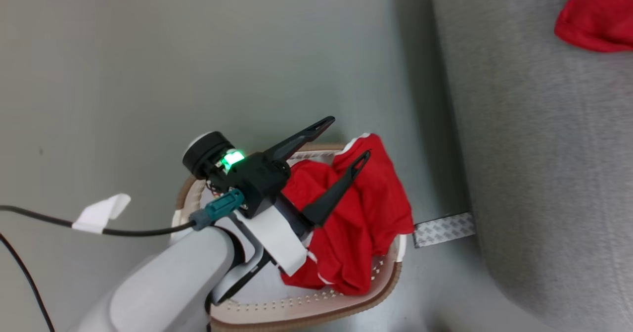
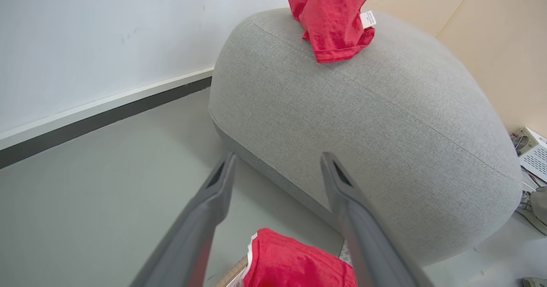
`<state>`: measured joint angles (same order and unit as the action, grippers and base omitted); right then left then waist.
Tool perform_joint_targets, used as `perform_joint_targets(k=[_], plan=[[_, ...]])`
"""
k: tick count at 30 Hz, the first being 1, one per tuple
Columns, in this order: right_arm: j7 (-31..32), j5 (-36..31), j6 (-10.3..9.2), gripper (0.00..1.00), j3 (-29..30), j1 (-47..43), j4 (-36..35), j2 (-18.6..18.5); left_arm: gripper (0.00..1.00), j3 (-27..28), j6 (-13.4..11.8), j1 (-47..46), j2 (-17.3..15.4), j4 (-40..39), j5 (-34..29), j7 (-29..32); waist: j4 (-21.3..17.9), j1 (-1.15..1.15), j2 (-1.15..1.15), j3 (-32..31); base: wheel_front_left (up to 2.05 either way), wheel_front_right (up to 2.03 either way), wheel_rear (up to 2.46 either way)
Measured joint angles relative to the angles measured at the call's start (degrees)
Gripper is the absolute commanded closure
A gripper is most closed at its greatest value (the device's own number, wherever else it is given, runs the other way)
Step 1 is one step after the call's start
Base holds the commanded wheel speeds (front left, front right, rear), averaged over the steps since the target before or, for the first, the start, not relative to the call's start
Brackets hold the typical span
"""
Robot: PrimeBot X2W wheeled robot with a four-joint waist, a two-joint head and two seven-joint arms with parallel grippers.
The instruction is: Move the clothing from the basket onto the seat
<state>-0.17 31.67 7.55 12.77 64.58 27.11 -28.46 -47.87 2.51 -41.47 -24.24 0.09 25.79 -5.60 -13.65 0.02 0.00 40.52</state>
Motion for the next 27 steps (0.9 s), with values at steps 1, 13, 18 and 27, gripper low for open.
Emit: perform_joint_targets(k=[1,13,18,27], plan=[[-0.09,-0.37,0.00,1.00,0.57,0.01,1.71,-0.22,0.00,-0.09,0.08,-0.20,0.02,0.03,-0.01,-0.05,0.41,0.00,0.00,0.44,0.00,0.00,0.00],[0.83,-3.26,0.00,1.00,-3.33,-8.16,16.17,-0.97,0.00,-0.63,0.46,-1.07,0.38,1.55,0.00,-1.55,3.20,-0.01,0.00,1.60,0.00,0.00,0.00],[2.79,-1.85,0.00,0.76,-5.13,-9.95,18.09,-1.56,0.00,-0.59,0.14,-0.62,0.07,2.14,0.19,-1.88,2.85,-0.01,0.00,-0.01,0.00,0.00,0.00],[12.12,4.82,0.00,0.00,-12.11,-14.69,14.19,-3.35,0.00,-0.53,-0.89,1.32,0.18,3.60,1.12,-2.97,1.47,-0.02,0.00,-5.43,0.00,0.00,0.00]])
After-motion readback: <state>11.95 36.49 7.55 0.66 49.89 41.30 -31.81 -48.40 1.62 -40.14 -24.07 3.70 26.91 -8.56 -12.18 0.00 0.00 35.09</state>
